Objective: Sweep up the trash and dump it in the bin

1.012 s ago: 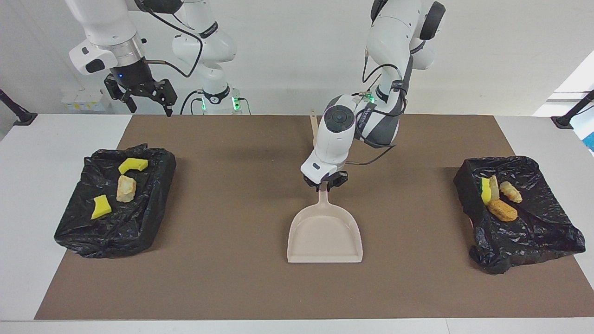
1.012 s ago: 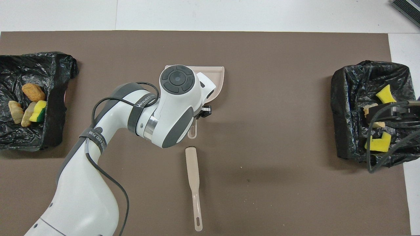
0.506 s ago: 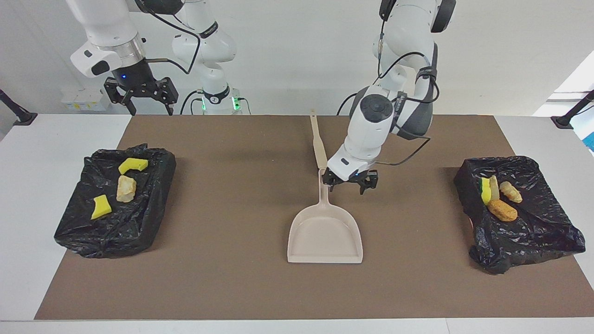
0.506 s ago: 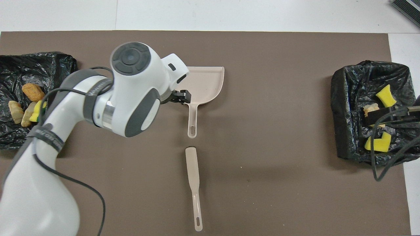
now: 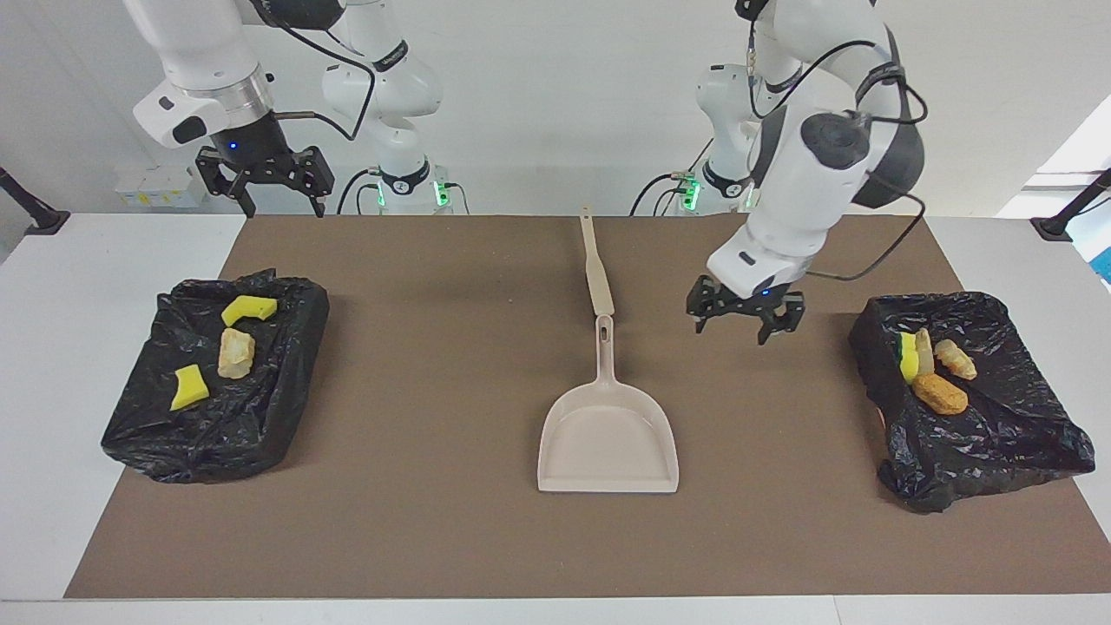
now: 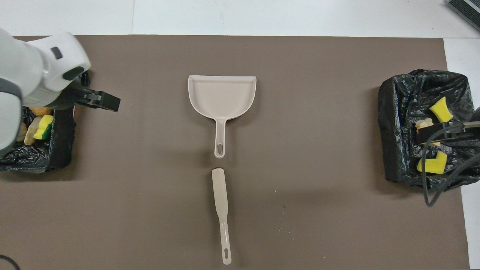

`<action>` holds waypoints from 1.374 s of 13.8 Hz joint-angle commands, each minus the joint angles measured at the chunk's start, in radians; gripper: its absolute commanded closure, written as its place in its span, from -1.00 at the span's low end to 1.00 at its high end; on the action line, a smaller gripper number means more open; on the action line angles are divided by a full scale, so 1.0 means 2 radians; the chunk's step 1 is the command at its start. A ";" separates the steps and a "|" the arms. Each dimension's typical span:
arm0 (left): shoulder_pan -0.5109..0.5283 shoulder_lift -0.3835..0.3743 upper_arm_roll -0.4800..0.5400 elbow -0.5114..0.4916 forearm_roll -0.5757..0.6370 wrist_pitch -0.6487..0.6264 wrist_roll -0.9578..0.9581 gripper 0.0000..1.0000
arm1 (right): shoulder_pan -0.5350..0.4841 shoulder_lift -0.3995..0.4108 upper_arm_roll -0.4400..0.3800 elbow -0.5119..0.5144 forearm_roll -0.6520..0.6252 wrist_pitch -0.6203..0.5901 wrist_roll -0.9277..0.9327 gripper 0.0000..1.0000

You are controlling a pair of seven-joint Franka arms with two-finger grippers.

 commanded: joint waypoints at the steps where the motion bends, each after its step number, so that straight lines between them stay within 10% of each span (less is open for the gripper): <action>1: 0.033 -0.044 -0.005 -0.015 -0.003 -0.025 0.012 -1.00 | 0.000 -0.008 -0.002 -0.012 0.007 0.011 -0.013 -1.00; 19: 0.053 -0.083 0.006 -0.018 -0.003 -0.091 0.073 -1.00 | -0.006 -0.006 0.003 -0.008 0.009 0.006 -0.015 -1.00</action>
